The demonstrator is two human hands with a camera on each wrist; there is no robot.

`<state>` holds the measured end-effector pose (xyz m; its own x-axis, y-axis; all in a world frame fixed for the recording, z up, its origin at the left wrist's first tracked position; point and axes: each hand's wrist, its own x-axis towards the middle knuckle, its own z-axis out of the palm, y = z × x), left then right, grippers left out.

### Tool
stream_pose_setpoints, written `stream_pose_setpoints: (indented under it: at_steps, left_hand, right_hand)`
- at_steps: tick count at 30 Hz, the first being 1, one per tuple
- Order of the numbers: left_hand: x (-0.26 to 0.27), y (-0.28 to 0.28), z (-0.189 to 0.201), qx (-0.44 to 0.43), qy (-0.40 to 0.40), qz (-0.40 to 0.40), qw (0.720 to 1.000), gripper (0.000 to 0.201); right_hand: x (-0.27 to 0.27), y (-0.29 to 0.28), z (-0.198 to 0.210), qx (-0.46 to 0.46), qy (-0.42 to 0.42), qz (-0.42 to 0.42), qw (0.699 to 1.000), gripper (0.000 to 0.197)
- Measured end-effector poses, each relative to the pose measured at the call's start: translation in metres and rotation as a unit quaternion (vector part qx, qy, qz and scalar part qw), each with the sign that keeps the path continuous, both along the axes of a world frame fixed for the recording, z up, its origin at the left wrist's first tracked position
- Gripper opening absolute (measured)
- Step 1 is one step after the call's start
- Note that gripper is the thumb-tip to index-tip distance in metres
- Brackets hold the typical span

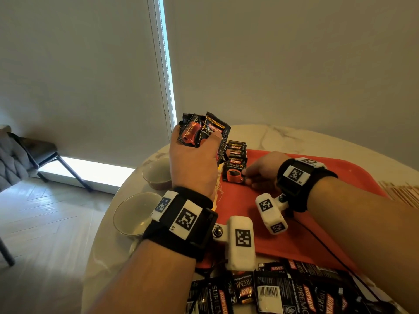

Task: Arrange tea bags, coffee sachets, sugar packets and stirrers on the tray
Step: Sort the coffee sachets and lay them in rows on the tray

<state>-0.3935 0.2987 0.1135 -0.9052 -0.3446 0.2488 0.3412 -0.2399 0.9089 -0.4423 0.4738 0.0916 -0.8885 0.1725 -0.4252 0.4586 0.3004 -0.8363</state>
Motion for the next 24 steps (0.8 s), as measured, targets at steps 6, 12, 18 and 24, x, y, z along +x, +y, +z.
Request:
stream_pose_setpoints:
  at_steps: [6,12,18,24]
  left_hand:
    - [0.0,0.001,-0.001,0.002,-0.001,-0.007,1.0,0.043]
    - [0.005,0.003,0.001,0.038,-0.02,-0.025,0.999,0.026]
    - [0.011,0.011,0.002,0.081,-0.051,-0.095,0.991,0.03]
    - [0.014,0.013,-0.001,0.022,-0.036,-0.147,0.988,0.024]
  right_hand:
    - [0.0,-0.001,0.001,0.012,0.007,0.006,1.0,0.011]
    - [0.008,0.001,0.008,-0.067,0.059,-0.028,0.996,0.025]
    - [0.05,-0.003,0.053,-0.189,0.243,0.062,0.949,0.027]
    - [0.06,-0.005,0.061,-0.229,0.304,0.04,0.924,0.005]
